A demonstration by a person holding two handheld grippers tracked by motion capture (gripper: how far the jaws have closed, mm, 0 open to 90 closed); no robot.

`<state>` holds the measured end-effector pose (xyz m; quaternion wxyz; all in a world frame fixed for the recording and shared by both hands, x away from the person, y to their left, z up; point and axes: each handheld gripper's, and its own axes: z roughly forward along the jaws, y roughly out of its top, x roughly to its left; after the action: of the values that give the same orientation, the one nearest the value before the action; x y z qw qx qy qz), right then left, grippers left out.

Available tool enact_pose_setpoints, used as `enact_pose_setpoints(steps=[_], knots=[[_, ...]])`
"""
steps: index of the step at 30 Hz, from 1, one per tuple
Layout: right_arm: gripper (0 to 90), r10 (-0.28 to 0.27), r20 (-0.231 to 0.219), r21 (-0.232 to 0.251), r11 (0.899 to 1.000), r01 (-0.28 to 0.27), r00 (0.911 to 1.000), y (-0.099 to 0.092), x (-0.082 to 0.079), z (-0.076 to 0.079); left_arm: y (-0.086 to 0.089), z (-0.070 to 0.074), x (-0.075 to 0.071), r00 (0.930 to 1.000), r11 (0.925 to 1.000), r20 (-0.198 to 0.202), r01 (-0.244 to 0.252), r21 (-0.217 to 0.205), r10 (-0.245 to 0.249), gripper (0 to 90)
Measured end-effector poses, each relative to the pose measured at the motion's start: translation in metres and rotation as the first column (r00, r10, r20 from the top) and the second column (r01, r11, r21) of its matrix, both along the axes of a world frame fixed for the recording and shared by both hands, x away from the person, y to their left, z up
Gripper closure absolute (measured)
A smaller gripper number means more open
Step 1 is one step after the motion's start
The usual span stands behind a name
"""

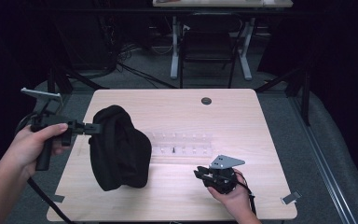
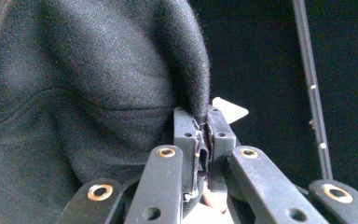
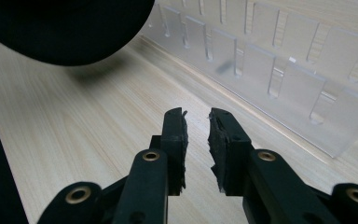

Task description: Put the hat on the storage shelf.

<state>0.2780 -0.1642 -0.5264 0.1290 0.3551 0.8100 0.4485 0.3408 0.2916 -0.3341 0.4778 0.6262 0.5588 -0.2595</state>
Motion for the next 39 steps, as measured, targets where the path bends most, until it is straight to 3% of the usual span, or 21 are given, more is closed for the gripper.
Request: enact_pose_setpoints(steps=[4,22,39], knots=[[73.9,0.001,0.0,-0.004,1.0,-0.001,1.0,-0.001,0.0,0.0,-0.005,0.004,0.006,0.9997,0.9996,0.02,-0.012,-0.024,0.013,86.0],[70.0,-0.006,-0.005,0.002,1.0,0.006,1.0,-0.003,0.002,-0.003,-0.037,0.024,0.034,0.9974,0.998,0.059,-0.04,-0.049,0.043,86.0],[69.8,-0.014,-0.004,-0.003,1.0,0.014,0.9999,-0.006,0.004,-0.005,-0.068,0.023,0.06,0.9979,0.9987,0.048,-0.043,-0.028,0.045,86.0]])
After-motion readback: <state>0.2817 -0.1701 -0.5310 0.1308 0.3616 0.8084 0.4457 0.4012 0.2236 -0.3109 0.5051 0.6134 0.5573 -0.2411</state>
